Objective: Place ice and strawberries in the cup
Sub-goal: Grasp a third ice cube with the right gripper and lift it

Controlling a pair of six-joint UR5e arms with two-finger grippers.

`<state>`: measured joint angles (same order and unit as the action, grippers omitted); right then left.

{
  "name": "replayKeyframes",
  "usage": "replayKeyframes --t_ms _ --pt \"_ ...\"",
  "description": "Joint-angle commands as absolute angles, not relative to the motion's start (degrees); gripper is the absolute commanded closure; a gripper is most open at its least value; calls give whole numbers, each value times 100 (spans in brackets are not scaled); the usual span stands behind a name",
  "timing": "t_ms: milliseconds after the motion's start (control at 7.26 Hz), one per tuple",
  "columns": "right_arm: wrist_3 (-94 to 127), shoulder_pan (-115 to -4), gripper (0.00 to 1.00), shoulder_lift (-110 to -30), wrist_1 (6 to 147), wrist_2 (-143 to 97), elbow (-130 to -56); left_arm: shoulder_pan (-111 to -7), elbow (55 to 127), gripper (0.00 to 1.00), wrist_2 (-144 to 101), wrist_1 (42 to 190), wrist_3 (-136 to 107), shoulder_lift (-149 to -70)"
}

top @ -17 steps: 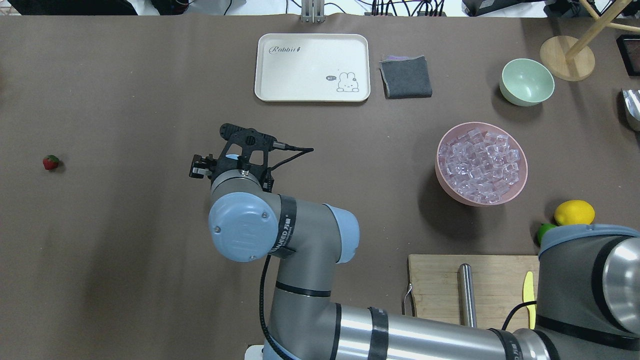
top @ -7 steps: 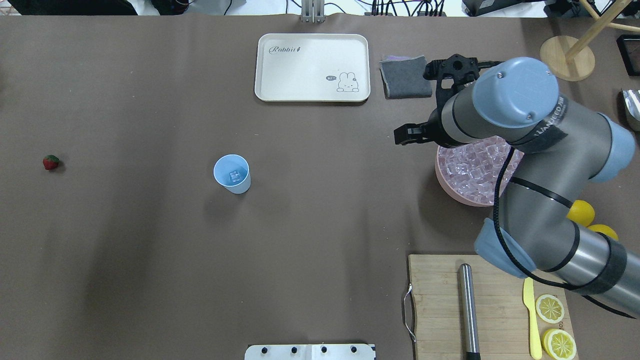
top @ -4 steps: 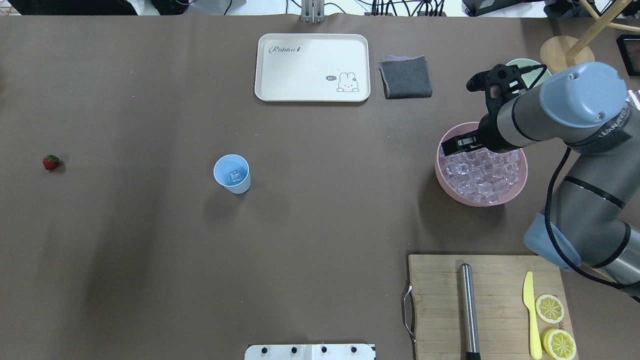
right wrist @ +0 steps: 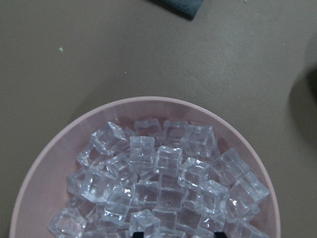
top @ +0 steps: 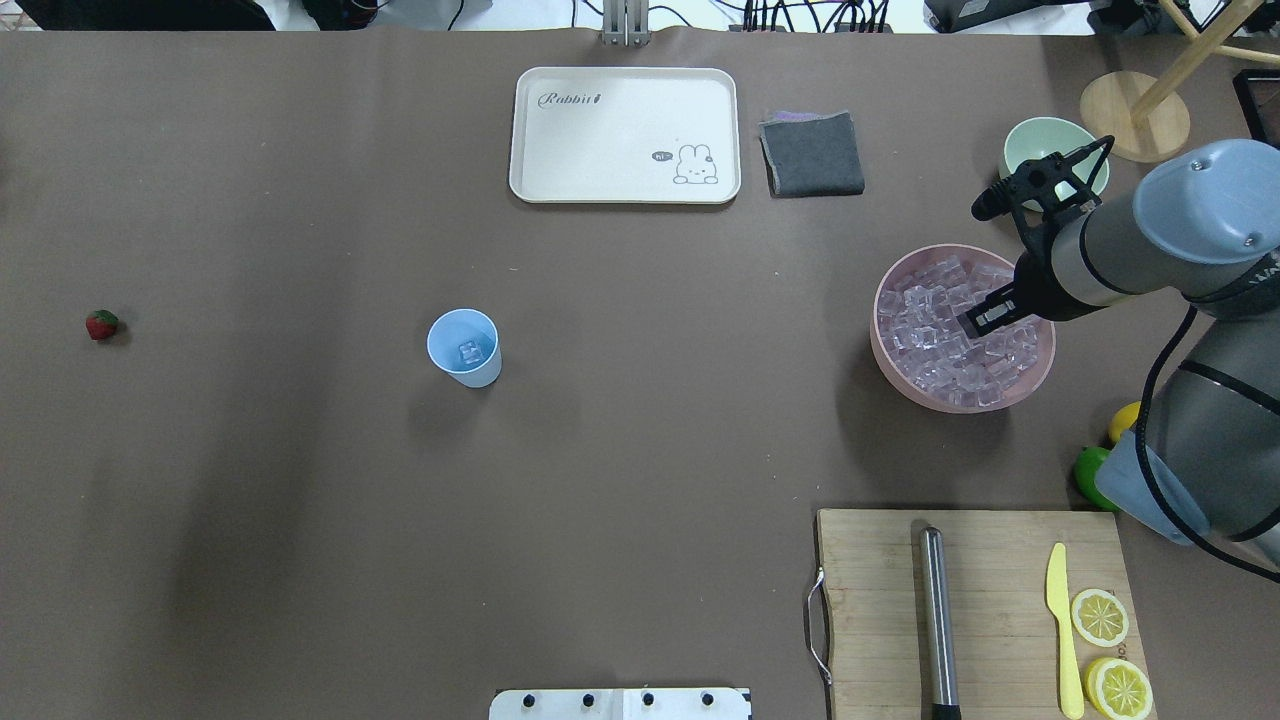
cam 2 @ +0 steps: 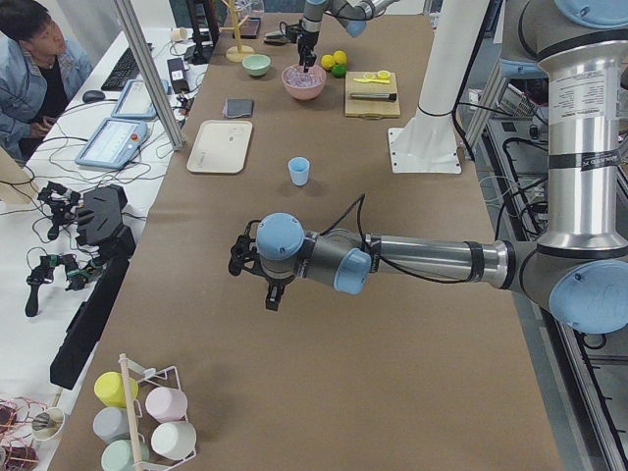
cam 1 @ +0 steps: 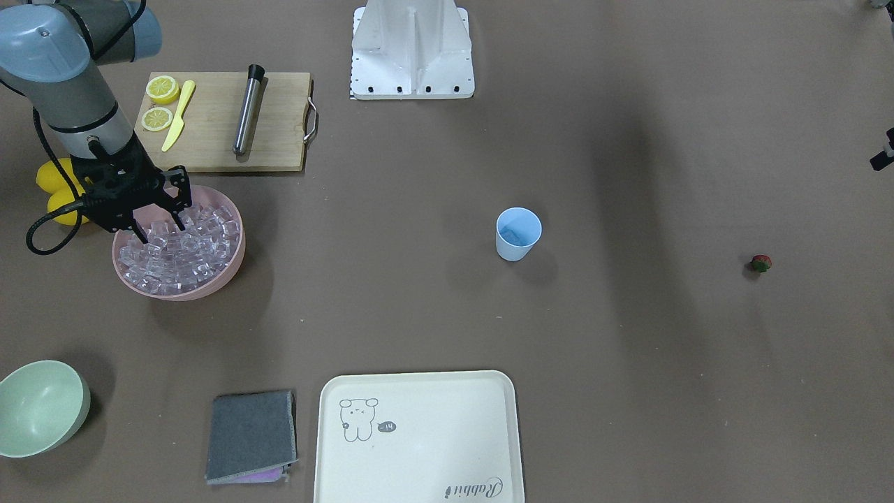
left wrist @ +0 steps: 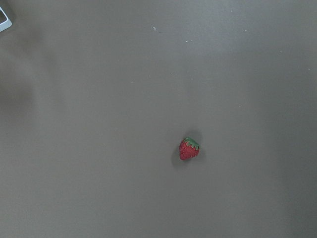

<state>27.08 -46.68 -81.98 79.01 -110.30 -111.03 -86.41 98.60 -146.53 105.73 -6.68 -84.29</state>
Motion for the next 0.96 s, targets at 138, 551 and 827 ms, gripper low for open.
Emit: replayKeyframes --t_ms 138,551,827 --pt "2967 -4571 52 -8244 7901 -11126 -11039 -8640 9861 2 -14651 10573 -668 -8429" --pt "3551 -4359 54 -8253 7866 -11127 -11048 -8640 9861 2 -14651 10573 -668 -8429" --pt "3559 -4359 55 -8559 7054 -11301 -10873 -8640 9861 2 -14651 10573 -668 -8429"
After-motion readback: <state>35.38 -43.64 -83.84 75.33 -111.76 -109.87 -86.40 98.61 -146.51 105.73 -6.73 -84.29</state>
